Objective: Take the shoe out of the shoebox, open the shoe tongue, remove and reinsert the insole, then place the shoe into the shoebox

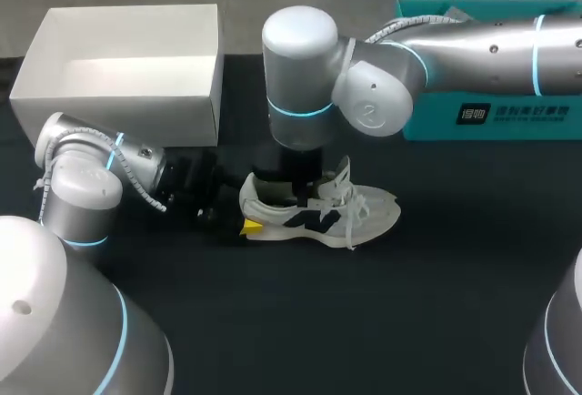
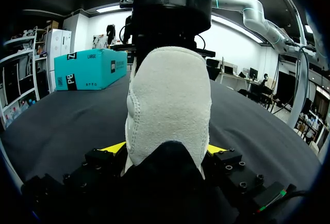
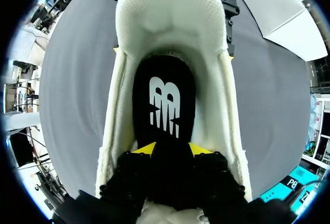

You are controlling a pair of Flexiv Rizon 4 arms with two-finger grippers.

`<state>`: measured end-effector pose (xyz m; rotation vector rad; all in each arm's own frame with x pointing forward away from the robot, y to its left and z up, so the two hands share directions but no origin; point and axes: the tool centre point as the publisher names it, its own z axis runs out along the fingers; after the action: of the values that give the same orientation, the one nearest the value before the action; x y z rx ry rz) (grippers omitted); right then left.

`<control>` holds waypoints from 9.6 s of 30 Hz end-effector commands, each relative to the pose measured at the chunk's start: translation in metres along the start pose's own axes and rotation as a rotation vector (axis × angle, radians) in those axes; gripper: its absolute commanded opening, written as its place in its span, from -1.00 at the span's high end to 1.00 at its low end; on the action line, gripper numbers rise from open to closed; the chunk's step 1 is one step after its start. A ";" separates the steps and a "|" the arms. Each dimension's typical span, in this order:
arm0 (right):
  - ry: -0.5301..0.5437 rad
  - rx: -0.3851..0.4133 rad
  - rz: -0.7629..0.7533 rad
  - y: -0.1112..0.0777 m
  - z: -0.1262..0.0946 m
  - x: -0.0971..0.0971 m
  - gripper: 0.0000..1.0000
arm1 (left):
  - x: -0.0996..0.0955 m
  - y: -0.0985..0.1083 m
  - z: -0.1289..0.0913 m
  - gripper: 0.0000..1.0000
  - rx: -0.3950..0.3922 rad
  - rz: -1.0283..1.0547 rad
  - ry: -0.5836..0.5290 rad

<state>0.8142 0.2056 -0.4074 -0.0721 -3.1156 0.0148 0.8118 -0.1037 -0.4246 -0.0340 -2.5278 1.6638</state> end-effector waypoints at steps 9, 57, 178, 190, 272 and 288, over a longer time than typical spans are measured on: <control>0.143 -0.043 0.058 -0.008 0.020 0.016 1.00 | 0.000 -0.001 -0.001 1.00 -0.001 -0.001 0.000; -0.057 -0.004 0.015 0.001 -0.013 -0.006 0.25 | 0.000 -0.001 -0.001 1.00 -0.001 -0.001 0.000; -0.278 -0.094 -0.060 0.010 -0.080 -0.030 1.00 | 0.000 -0.001 -0.001 1.00 -0.001 -0.001 0.000; -0.243 -0.166 -0.087 0.011 -0.074 -0.027 0.26 | 0.000 -0.001 -0.001 1.00 -0.001 -0.001 0.000; 0.209 -0.682 -0.355 0.047 -0.074 -0.035 0.43 | 0.000 -0.001 -0.001 1.00 -0.001 -0.001 0.000; 0.226 -0.693 -0.333 0.048 -0.067 -0.029 1.00 | 0.000 -0.001 -0.001 1.00 -0.001 -0.001 0.000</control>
<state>0.8478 0.2520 -0.3428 0.3990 -2.7036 -0.9967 0.8116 -0.1030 -0.4236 -0.0334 -2.5279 1.6641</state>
